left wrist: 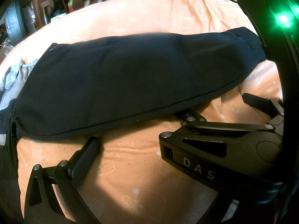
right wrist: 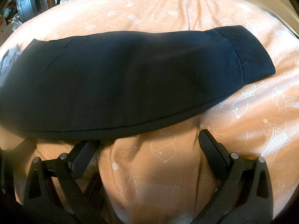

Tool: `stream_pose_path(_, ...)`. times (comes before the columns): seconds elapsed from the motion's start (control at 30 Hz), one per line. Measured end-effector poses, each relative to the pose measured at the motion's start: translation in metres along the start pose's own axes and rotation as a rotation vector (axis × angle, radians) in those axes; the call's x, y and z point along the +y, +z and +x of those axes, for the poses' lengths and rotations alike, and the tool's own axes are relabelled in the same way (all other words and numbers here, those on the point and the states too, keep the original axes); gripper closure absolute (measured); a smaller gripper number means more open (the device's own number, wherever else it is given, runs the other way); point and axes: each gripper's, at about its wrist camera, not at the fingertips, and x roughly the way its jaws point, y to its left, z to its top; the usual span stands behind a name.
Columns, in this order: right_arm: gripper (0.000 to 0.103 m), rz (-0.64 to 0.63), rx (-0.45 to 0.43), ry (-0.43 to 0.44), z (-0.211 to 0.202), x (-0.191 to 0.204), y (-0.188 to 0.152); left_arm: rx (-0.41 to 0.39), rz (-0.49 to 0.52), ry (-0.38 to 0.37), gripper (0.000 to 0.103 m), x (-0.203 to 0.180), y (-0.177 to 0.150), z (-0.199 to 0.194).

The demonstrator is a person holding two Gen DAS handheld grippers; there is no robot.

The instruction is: Fold small clothes

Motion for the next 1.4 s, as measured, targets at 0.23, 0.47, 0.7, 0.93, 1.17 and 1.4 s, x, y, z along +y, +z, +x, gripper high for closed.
stream_pose_path(0.23,0.000,-0.002,-0.002,-0.004,-0.001,0.002,-0.001,0.018,0.038,-0.011,0.000,-0.001,0.003,0.001)
stream_pose_path(0.47,0.000,-0.004,-0.009,-0.003,0.000,0.000,-0.001,0.231,0.232,-0.232,0.000,0.019,0.019,0.000)
stream_pose_path(0.7,0.000,-0.067,0.052,0.027,0.005,0.001,0.017,0.253,0.275,-0.309,0.000,0.034,0.025,0.002)
stream_pose_path(0.93,0.000,0.088,-0.244,0.223,-0.094,-0.002,0.029,0.134,0.318,-0.363,0.002,0.070,0.039,-0.050)
stream_pose_path(1.17,0.000,0.081,-0.586,0.308,-0.252,0.051,-0.013,-0.229,0.225,-0.498,0.001,0.149,0.013,-0.197)
stream_pose_path(1.4,0.000,0.037,-0.633,0.307,-0.349,0.100,-0.061,-0.472,0.115,-0.608,0.000,0.256,0.001,-0.352)
